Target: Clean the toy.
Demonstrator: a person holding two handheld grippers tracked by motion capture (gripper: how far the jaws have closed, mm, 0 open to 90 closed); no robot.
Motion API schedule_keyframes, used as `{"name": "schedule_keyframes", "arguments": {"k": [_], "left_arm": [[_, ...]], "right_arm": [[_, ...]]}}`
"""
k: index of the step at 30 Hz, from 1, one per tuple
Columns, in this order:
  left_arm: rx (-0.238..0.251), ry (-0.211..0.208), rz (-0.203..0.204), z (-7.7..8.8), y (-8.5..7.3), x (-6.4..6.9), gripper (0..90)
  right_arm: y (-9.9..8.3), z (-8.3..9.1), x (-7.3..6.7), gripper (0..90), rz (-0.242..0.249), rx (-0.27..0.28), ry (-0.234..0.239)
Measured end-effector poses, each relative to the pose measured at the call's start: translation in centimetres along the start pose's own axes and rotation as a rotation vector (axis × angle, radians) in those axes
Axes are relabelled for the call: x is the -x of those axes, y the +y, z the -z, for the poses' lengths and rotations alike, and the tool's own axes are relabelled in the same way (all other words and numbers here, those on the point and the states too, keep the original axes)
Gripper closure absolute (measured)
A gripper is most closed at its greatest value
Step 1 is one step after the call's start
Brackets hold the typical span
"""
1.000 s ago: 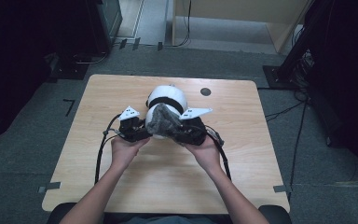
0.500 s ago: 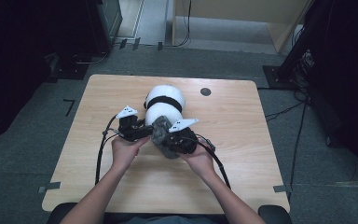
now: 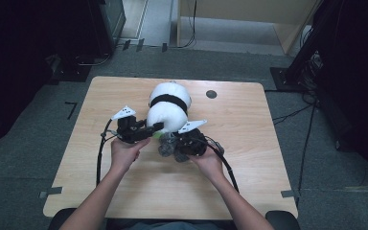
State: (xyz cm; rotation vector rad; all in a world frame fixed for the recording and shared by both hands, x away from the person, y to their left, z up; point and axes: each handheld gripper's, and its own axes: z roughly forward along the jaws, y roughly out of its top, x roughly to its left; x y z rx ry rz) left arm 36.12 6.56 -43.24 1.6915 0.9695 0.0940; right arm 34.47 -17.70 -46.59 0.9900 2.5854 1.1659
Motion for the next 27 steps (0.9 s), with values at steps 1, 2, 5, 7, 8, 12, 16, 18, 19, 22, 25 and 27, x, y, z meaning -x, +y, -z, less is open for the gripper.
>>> {"name": "schedule_keyframes", "arguments": {"k": [1,2,5,7,8,12,16,18,19,22,25,27], "left_arm": [[0.0,-0.003,-0.004,0.0,0.0,0.0,49.7],[0.0,-0.003,-0.008,0.0,0.0,-0.1,49.7],[0.002,-0.011,-0.007,0.2,0.0,-0.3,49.7],[0.003,-0.013,-0.006,0.3,0.0,-0.3,49.7],[0.002,-0.012,-0.012,0.3,0.0,-0.3,49.7],[-0.004,-0.003,-0.02,0.5,-0.1,-0.4,49.4],[-0.001,0.0,-0.018,0.6,-0.1,-0.8,49.3],[0.002,0.004,-0.015,0.7,-0.2,-0.9,49.1],[0.002,0.006,-0.015,0.7,-0.2,-1.0,49.1],[-0.006,0.024,-0.024,0.8,-0.3,-1.2,49.1],[-0.018,0.043,-0.032,0.6,-0.5,-1.2,49.1],[-0.024,0.039,-0.031,0.3,-0.6,-1.1,49.1]], "right_arm": [[0.0,0.1,0.3,79.0,0.0,-0.002,-0.005],[-0.1,0.3,0.5,79.0,-0.004,-0.006,-0.014],[-0.2,0.8,1.3,79.0,-0.025,-0.002,-0.032],[-0.2,1.2,1.6,79.0,-0.032,-0.002,-0.046],[-0.2,1.3,1.8,79.1,-0.035,-0.007,-0.057],[-0.4,1.9,2.6,79.1,-0.055,-0.002,-0.079],[-0.5,2.8,3.4,79.1,-0.088,0.013,-0.095],[-0.5,3.3,3.9,79.1,-0.111,0.029,-0.101],[-0.5,3.6,4.2,79.1,-0.12,0.037,-0.106],[-0.6,4.6,5.0,79.1,-0.153,0.07,-0.11],[-0.6,5.9,5.7,79.2,-0.197,0.132,-0.095],[-0.3,6.8,5.9,79.2,-0.227,0.173,-0.079]]}}
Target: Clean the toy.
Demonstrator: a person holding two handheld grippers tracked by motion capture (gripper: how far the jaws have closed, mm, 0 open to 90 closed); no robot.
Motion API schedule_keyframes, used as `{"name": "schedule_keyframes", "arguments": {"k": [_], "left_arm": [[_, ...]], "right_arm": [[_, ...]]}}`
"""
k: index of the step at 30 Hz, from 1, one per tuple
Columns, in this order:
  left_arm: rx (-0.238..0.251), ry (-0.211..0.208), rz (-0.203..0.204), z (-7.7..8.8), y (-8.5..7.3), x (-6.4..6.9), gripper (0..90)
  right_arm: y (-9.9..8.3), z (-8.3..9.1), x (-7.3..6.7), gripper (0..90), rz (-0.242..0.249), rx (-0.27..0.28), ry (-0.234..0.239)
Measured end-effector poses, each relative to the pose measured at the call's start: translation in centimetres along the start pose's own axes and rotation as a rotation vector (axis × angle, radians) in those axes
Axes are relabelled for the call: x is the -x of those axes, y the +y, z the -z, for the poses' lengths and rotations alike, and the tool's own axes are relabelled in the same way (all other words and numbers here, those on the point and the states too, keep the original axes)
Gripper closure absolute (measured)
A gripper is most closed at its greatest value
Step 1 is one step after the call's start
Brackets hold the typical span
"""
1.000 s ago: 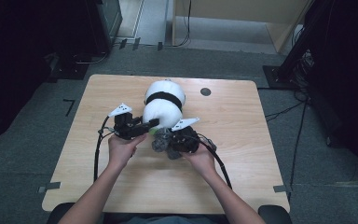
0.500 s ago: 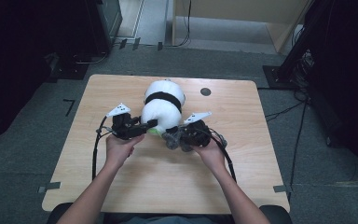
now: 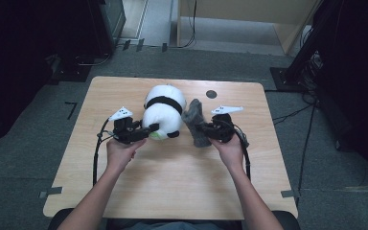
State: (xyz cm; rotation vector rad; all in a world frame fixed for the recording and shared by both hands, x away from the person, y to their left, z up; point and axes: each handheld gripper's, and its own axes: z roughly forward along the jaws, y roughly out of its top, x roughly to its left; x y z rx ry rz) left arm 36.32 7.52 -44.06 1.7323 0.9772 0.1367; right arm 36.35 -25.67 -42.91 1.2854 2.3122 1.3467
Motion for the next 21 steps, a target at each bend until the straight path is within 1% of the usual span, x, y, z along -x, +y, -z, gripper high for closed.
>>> {"name": "schedule_keyframes", "arguments": {"k": [1,3,6,8,10,12,14,18,19,21], "left_arm": [[-0.003,0.0,0.0,-0.1,-0.1,0.1,49.0],[-0.006,0.003,-0.008,-0.4,-0.2,0.5,49.0],[-0.002,0.009,-0.037,-0.7,-0.4,1.3,49.0],[0.008,0.005,-0.041,-0.9,-0.4,1.8,49.0],[0.012,0.011,-0.041,-1.0,-0.5,2.1,49.0],[0.011,0.016,-0.033,-1.0,-0.5,2.1,49.0],[0.011,0.024,-0.024,-1.0,-0.5,2.0,49.0],[0.01,0.058,-0.035,-1.0,-0.6,2.1,49.2],[0.009,0.064,-0.034,-1.0,-0.6,2.1,49.3],[0.01,0.07,-0.023,-1.0,-0.6,2.0,49.2]], "right_arm": [[0.2,0.3,-0.1,79.1,-0.001,0.015,0.011],[0.7,0.7,-0.8,79.1,0.013,0.04,0.022],[1.2,0.9,-2.1,79.1,0.032,0.058,0.046],[1.5,0.8,-3.0,79.1,0.047,0.063,0.056],[1.7,0.7,-3.9,79.0,0.064,0.06,0.055],[1.8,0.6,-4.6,79.1,0.083,0.053,0.048],[1.9,0.5,-5.1,79.1,0.081,0.046,0.063],[1.7,-0.4,-6.3,79.0,0.1,0.022,0.085],[1.7,-0.7,-6.6,79.0,0.107,0.018,0.087],[1.5,-1.3,-7.2,78.9,0.12,0.007,0.106]]}}
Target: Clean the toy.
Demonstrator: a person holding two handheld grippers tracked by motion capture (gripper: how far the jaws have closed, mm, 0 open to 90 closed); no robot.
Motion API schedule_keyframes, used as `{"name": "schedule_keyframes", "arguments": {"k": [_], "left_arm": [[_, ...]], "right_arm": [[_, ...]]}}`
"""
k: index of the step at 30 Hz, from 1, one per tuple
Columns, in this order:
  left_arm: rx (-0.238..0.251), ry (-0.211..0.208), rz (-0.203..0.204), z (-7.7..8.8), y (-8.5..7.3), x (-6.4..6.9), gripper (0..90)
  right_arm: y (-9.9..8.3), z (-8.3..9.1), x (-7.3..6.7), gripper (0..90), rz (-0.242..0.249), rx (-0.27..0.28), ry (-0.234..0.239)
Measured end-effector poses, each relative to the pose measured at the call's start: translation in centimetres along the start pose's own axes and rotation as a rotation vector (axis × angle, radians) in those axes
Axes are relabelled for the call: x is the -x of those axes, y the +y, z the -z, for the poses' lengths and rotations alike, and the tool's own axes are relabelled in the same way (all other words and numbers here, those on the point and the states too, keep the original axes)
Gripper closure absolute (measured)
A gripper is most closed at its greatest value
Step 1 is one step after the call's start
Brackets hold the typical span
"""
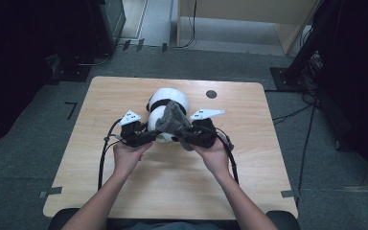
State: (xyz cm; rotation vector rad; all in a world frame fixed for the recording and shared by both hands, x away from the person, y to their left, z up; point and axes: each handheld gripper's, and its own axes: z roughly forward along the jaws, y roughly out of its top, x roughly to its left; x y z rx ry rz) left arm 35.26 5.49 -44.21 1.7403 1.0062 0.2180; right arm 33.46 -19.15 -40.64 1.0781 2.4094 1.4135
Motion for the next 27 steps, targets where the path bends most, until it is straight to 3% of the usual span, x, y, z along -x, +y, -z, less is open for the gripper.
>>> {"name": "schedule_keyframes", "arguments": {"k": [4,7,11,15,17,21,23,27], "left_arm": [[0.008,-0.011,0.011,0.0,0.1,0.2,49.3],[0.018,-0.027,0.045,0.2,0.1,0.1,49.5],[0.01,-0.037,0.086,0.2,0.2,-0.3,49.5],[0.039,-0.065,0.12,0.6,0.4,-0.7,49.5],[0.056,-0.089,0.137,0.9,0.7,-0.9,49.4],[0.055,-0.094,0.119,1.3,1.0,-1.1,49.3],[0.06,-0.102,0.124,1.5,1.0,-1.2,49.3],[0.064,-0.091,0.078,1.8,1.2,-1.3,49.2]], "right_arm": [[-0.4,-1.7,-1.5,79.0,0.033,-0.045,0.041],[-0.9,-2.6,-2.4,79.0,0.057,-0.054,0.046],[-1.4,-3.1,-2.5,79.3,0.086,-0.047,0.046],[-2.2,-4.1,-2.5,79.5,0.131,-0.095,0.029],[-2.6,-4.5,-2.3,79.5,0.146,-0.124,0.01],[-3.1,-4.8,-1.1,79.5,0.119,-0.128,0.011],[-3.3,-4.8,-0.6,79.5,0.148,-0.151,-0.036],[-3.5,-4.2,1.0,79.5,0.092,-0.151,-0.055]]}}
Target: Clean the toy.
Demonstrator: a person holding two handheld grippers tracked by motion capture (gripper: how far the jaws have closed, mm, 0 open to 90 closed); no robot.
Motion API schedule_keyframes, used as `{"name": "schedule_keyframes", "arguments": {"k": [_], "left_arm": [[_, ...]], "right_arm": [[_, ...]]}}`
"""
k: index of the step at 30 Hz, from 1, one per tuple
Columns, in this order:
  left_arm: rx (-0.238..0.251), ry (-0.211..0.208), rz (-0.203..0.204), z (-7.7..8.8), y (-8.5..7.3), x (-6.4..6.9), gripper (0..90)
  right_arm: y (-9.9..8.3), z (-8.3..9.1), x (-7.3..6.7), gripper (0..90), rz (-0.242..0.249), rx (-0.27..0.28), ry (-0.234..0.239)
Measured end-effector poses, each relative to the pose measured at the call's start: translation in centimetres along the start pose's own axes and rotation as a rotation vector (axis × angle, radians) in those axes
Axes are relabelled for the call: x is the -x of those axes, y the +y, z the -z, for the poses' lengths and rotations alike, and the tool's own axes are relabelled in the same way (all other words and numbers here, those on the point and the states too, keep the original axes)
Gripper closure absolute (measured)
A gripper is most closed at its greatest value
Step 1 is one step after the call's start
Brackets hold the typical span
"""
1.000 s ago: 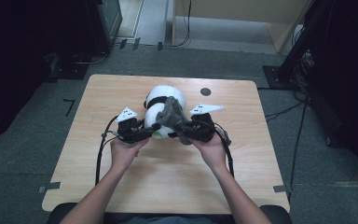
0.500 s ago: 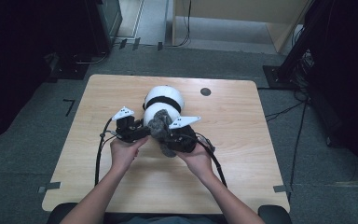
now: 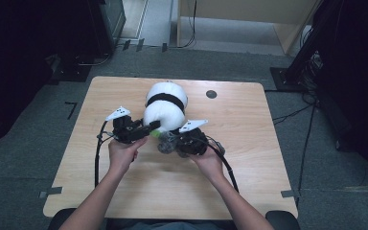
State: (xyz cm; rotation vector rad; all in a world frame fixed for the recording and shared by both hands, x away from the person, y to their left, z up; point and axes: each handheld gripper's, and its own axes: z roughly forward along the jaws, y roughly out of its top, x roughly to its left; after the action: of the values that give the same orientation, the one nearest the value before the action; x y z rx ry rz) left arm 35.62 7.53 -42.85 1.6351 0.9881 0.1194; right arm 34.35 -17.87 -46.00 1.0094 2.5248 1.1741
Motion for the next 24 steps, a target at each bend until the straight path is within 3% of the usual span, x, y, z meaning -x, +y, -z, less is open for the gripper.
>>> {"name": "schedule_keyframes", "arguments": {"k": [6,10,17,21,24], "left_arm": [[0.013,-0.012,-0.021,0.4,0.1,-0.4,49.0],[0.006,0.014,-0.051,0.6,0.0,-0.6,48.8],[0.018,0.035,-0.051,1.1,-0.1,-1.8,48.5],[0.012,0.056,-0.072,1.3,-0.2,-2.3,48.3],[0.016,0.068,-0.071,1.4,-0.2,-2.8,48.2]], "right_arm": [[-0.2,1.0,1.5,79.5,-0.035,0.014,-0.024],[-0.8,1.3,2.6,79.5,-0.078,0.003,-0.039],[-1.2,2.5,4.6,79.2,-0.138,0.033,-0.064],[-1.4,3.3,5.6,79.1,-0.181,0.055,-0.068],[-1.4,3.9,6.1,79.1,-0.184,0.066,-0.083]]}}
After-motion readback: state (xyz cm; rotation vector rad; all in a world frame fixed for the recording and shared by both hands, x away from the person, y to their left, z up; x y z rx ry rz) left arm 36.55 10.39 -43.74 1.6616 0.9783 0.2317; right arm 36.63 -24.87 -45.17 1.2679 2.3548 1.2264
